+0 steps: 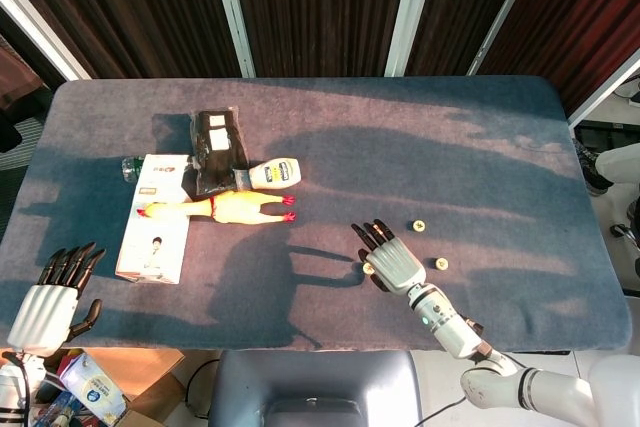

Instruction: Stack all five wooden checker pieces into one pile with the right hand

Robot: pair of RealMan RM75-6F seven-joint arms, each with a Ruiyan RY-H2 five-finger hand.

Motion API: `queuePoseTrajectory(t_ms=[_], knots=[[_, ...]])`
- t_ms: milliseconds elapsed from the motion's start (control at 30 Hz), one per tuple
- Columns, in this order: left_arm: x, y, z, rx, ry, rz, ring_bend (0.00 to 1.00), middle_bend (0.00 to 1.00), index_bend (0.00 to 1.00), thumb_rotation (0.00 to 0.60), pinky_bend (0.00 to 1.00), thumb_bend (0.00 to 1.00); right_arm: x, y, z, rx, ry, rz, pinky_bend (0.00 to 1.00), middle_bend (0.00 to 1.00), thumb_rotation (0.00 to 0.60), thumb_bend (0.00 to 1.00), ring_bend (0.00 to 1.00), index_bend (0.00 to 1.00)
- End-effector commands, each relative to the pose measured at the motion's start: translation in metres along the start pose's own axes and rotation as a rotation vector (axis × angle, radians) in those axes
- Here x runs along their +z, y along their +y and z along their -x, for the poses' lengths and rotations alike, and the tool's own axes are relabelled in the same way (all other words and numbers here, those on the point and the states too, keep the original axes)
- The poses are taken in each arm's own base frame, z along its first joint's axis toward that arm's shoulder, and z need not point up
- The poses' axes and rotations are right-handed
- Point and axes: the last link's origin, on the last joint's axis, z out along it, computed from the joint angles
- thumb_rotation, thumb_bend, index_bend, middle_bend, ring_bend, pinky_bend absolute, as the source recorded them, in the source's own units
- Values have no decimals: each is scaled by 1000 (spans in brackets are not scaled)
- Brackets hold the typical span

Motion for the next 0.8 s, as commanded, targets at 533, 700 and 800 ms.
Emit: queuePoseTrajectory(t_ms=[533, 700, 800], knots=[[-1, -1, -2, -6, 3, 2, 0, 0, 0, 600, 0, 478, 4, -3, 3, 4, -9, 7, 0, 13, 600, 482, 0, 599], [-1, -1, -2, -5, 2, 3, 0, 0, 0, 600, 0, 477, -4, 2, -4, 10, 26, 14, 0, 26, 600, 485, 0, 625], [-1, -2, -2, -6, 3, 0, 0, 0, 0, 600, 0, 478, -20, 11, -12, 8, 62, 17, 0, 26, 600, 484, 0, 625]])
